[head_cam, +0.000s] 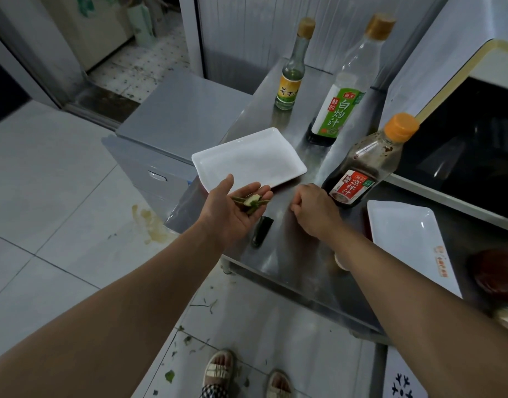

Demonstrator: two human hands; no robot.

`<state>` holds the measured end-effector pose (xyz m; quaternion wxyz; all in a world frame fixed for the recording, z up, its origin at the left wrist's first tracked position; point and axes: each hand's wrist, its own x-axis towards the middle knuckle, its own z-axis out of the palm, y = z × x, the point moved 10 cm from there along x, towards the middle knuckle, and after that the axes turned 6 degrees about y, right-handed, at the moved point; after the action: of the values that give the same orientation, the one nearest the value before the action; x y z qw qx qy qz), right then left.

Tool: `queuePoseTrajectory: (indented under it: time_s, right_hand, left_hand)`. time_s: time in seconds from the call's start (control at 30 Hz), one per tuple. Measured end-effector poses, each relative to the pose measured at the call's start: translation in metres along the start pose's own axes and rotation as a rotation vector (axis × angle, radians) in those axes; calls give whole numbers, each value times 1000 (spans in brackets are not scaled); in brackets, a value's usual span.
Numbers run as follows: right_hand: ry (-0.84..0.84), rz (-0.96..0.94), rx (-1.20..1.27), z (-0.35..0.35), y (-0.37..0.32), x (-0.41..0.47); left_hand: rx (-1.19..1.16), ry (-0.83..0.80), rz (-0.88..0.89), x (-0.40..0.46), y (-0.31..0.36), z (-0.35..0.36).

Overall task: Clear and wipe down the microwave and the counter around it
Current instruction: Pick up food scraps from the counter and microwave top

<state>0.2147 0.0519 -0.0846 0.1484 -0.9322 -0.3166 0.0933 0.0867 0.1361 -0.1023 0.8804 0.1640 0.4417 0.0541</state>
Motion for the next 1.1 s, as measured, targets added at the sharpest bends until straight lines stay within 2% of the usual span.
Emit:
queuePoseTrajectory:
  time_s: [0.17,0.33,0.53,0.7,0.97,1.1]
  right_hand:
    - [-56,-6,42,-5,0,-11]
    - [70,42,221,-47,-4,-16]
    - [146,-118,402,-97,-37,-28]
    - [62,-154,406,-106,-44,-39]
    - [197,2,327,-126,14,-59]
    - [124,68,255,-111,45,-72]
  left_hand:
    - [-4,-4,-9,-5,-3,2]
    - [12,-18,-14,-14,-6,10]
    - [60,-72,-29,-29,-23,35]
    - [85,-129,-58,-41,-41,58]
    - [114,-141,-59,-47,-58,67]
    - [144,-105,-47,-43,-62,58]
